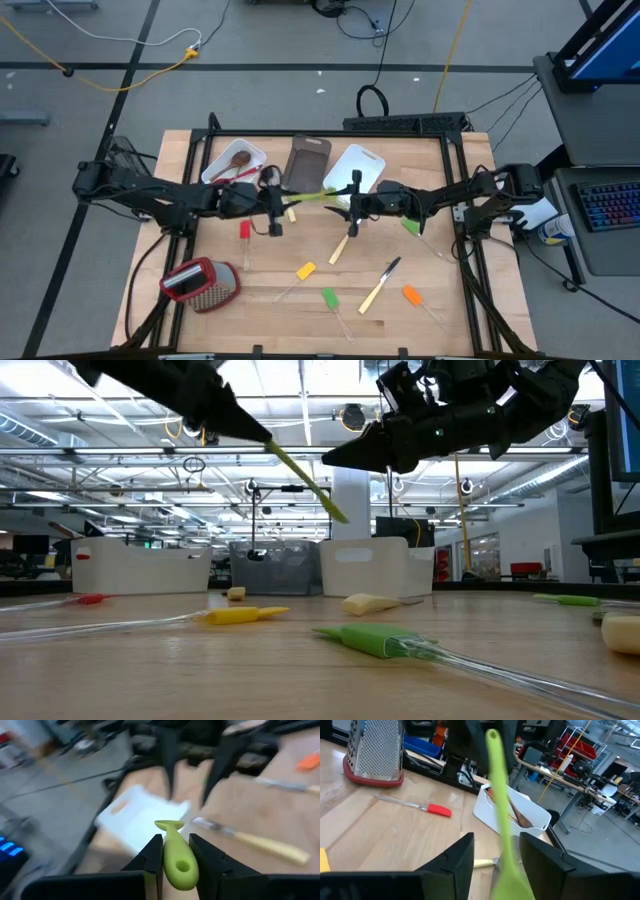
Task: Pick & Place Kitchen Items
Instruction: Put the green serving spoon into the left white bin
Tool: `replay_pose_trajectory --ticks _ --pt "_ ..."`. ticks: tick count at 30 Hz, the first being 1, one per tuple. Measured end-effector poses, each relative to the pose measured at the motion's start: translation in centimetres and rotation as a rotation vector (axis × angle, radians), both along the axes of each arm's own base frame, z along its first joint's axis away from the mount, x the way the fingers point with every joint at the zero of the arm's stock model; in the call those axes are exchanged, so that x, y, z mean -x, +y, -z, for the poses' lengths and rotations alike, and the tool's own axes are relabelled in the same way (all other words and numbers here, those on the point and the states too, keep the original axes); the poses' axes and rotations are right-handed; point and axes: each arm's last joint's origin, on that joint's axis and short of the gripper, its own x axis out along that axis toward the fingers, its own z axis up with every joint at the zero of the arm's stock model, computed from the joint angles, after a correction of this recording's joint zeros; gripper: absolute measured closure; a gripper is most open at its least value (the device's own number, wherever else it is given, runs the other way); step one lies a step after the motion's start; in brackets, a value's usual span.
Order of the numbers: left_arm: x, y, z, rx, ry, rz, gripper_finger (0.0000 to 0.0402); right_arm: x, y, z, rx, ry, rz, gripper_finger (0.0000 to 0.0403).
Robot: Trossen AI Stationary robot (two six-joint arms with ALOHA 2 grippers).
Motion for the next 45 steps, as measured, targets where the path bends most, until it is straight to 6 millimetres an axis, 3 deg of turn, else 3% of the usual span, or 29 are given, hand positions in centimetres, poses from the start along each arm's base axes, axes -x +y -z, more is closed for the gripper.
replay_pose_trajectory --ticks 14,18,38,45 --pt "6.5 -0.3 -3.9 -0.043 -0.078 -0.334 0.0331 0.0 0.0 0.3 -0.001 0.028 0.001 0.0258" --pt "8.5 0.0 -4.1 -0.04 -0.087 -0.456 0.0331 0.0 0.0 0.2 -0.001 0.025 0.001 0.0261" --pt "14.0 1.2 -0.5 0.145 0.093 -0.816 0.033 0.0 0.0 0.2 -0.001 0.024 0.002 0.0258" --pt "14.6 1.8 -0.2 0.185 0.086 -0.915 0.033 0.0 0.0 0.2 -0.001 0.021 0.002 0.0259"
